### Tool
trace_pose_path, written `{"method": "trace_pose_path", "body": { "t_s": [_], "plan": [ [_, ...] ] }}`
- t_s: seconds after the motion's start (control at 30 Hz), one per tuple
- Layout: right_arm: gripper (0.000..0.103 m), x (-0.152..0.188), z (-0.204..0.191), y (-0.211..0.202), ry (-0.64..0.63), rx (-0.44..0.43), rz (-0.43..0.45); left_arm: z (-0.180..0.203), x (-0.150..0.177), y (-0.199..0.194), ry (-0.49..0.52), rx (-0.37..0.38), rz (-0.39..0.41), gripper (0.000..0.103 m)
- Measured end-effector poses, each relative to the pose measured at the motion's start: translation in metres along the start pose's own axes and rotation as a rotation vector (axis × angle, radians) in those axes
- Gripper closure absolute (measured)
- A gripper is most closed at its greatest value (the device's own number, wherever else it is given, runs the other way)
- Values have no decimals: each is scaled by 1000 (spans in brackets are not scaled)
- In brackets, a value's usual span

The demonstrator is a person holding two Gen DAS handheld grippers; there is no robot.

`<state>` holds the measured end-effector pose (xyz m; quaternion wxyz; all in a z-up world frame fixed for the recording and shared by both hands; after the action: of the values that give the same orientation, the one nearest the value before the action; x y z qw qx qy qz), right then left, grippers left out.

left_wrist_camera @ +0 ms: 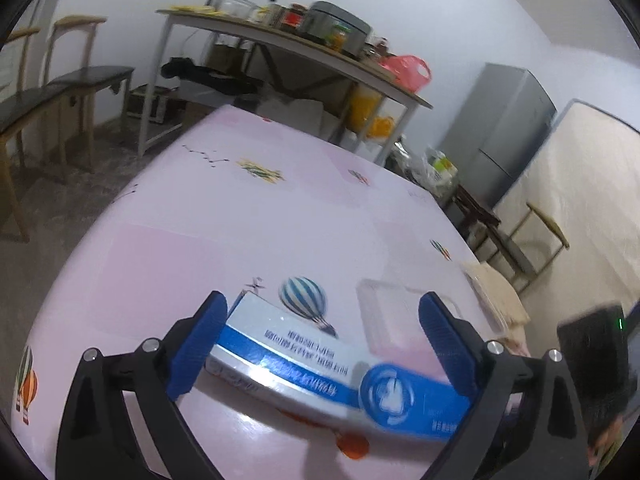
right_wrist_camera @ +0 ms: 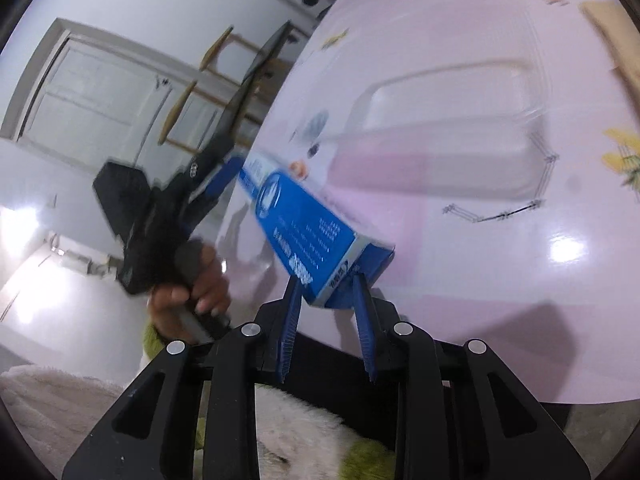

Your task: Collect trash

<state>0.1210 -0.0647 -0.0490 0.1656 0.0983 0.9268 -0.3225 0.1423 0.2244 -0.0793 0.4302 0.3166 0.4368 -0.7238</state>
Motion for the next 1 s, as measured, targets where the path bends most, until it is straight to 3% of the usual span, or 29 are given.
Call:
{"method": "trace_pose_path", "body": {
  "t_s": [0.07, 0.17, 0.27, 0.43, 0.57, 0.73, 0.83, 1.0],
  "plan": [
    [73, 5, -10, 9, -26, -32, -28, -6, -5, 4, 2, -26, 13, 8],
    [73, 12, -22, 21, -42, -87, -73, -10, -13, 9, -28, 4, 6, 8],
    [73, 17, -29, 23, -80, -88, -86, -9, -18, 5, -30, -6, -1, 8],
    [61, 10, -21, -9, -98, -42, 15, 5, -21, -18, 40, -122, -5, 7],
    [59, 3, -9, -32, -84, 19, 90, 15, -11, -22, 59, -264, -93, 6],
    [54, -4, -3, -60, -126, 146, 214, 17, 11, 0, -13, -288, -212, 6],
    [53, -8, -4, -67, -159, 204, 281, 19, 20, 14, -30, -297, -243, 7],
    [53, -26, 4, -82, -187, 256, 346, 33, 26, 28, 105, -301, -263, 19]
  ]
}}
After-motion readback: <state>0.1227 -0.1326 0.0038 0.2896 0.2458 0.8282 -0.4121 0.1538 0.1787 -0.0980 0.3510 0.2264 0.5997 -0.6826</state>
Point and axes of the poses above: each gripper's, at about its wrist camera, not at the fingertips, and y roughly the way its jaws point, z to its right, x to its underside, the point moved 1 cm from there along y, roughly the way its jaws point, and after that the axes turned 13 degrees about z, right-handed, at the moved point
